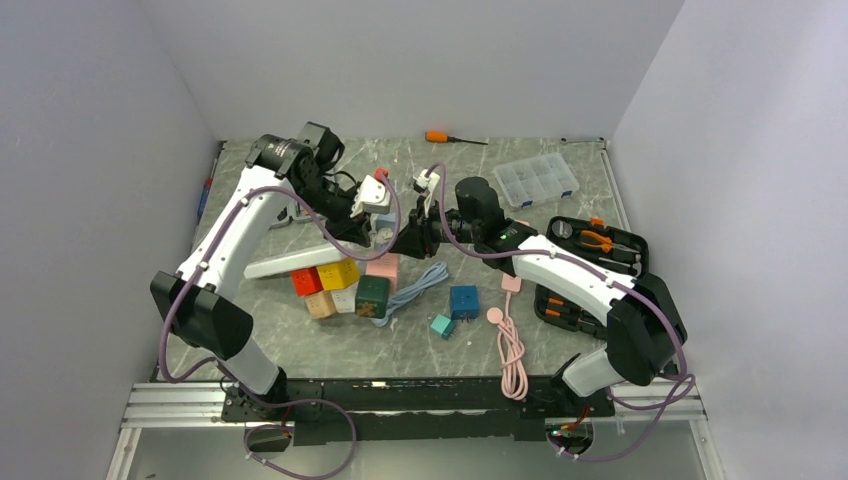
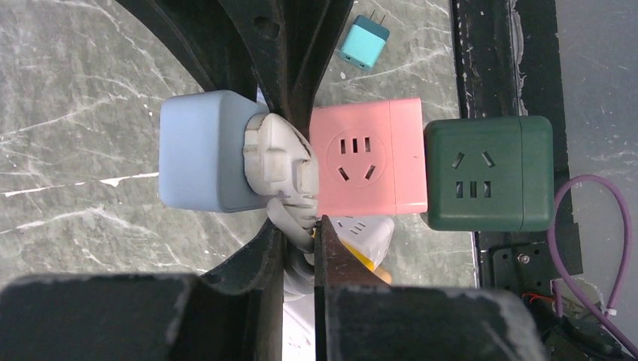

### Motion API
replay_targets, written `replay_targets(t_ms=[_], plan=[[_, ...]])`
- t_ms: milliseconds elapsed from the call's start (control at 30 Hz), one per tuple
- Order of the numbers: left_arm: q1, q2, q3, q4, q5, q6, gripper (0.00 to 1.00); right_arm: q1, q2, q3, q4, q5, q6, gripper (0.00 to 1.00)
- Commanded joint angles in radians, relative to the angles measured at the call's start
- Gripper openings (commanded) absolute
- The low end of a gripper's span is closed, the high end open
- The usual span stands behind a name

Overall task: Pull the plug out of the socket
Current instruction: Remove the plug from the socket.

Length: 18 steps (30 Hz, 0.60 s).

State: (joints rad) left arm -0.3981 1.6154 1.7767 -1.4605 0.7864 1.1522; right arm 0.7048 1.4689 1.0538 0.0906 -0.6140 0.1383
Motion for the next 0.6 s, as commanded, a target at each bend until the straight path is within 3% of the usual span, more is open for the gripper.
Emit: replay_targets(t_ms=[0, 333, 567], plan=[[-0.029, 0.002, 0.040, -0.066, 0.134, 0.065, 0.00, -0.004, -0.028, 0.029, 0.119, 0.000, -0.001, 0.00], [-0.055, -0.073, 0.033, -0.114, 0.160, 0.102, 0.00, -0.079, 0.046, 0.016, 0.149, -0.030, 0.003, 0.00], [-0.087, -0.101, -0.009, -0.113, 0.171, 0.097, 0.00, -0.081, 0.058, 0.039, 0.085, 0.073, -0.032, 0.00]])
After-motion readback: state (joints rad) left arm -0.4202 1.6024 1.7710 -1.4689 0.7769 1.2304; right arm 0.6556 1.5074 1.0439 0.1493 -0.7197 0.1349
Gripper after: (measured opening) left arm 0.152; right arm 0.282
